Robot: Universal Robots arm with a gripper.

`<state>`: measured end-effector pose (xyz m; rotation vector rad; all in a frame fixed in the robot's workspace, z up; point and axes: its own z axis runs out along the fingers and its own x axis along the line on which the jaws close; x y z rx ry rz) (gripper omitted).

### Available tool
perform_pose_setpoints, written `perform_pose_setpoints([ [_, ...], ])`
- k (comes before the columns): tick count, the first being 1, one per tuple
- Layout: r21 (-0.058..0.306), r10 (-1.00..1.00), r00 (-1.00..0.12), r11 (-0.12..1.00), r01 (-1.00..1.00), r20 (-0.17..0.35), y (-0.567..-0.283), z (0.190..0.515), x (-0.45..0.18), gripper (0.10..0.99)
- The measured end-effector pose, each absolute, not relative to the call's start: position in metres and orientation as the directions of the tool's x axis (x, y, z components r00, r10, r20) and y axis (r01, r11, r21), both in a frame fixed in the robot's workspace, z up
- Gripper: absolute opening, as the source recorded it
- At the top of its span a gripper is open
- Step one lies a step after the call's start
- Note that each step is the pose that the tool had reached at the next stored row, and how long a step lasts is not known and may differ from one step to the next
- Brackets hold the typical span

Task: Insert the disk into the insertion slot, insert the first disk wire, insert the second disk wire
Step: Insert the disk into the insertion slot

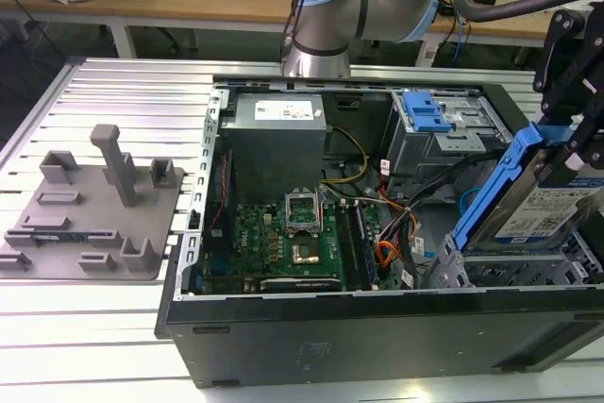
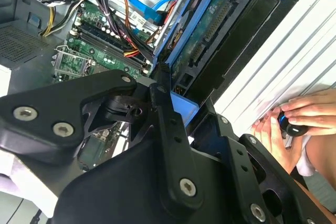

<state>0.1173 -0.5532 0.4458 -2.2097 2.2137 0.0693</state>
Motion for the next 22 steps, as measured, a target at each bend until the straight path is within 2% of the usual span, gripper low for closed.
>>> perform_pose_setpoints([
  [19,0.027,-0.999,-0.001,0.000,-1.000,-0.040,-0.554,0.411,0.117,0.376],
  [20,0.027,-0.999,-0.001,0.000,-1.000,-0.040,-0.554,0.410,0.117,0.435],
  [21,0.027,-0.999,-0.001,0.000,-1.000,-0.040,-0.554,0.408,0.117,0.557],
  [22,0.027,-0.999,-0.001,0.000,-1.000,-0.040,-0.554,0.408,0.117,0.557],
])
